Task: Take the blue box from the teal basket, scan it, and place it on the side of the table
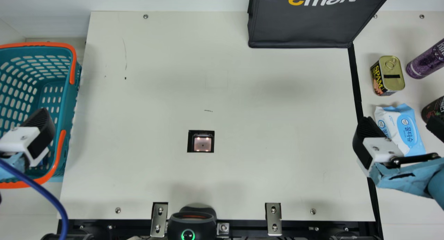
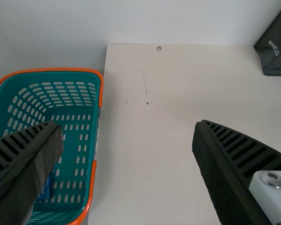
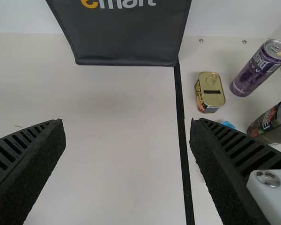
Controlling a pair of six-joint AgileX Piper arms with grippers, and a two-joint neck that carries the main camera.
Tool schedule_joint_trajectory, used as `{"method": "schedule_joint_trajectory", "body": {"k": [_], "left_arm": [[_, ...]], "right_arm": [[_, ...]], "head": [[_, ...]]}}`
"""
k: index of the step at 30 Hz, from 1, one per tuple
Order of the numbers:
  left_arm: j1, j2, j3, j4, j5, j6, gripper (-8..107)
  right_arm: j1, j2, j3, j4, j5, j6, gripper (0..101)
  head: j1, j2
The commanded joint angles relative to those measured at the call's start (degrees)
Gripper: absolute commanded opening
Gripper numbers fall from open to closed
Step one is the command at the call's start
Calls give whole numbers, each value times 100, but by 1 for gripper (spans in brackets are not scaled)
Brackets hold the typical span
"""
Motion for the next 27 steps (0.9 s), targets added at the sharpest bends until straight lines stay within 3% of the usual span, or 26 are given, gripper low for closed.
{"method": "schedule_joint_trajectory", "body": {"k": [1, 15, 27], "left_arm": [[0, 0, 0, 0, 0, 0, 90], [0, 0, 0, 0, 0, 0, 90], [96, 51, -24, -6, -3, -97, 90]], "right_arm": [[0, 0, 0, 0, 0, 0, 95], [0, 0, 0, 0, 0, 0, 95], [0, 0, 0, 0, 0, 0, 95]], "head": [[-166, 152], [-166, 2018], [-166, 2018]]}}
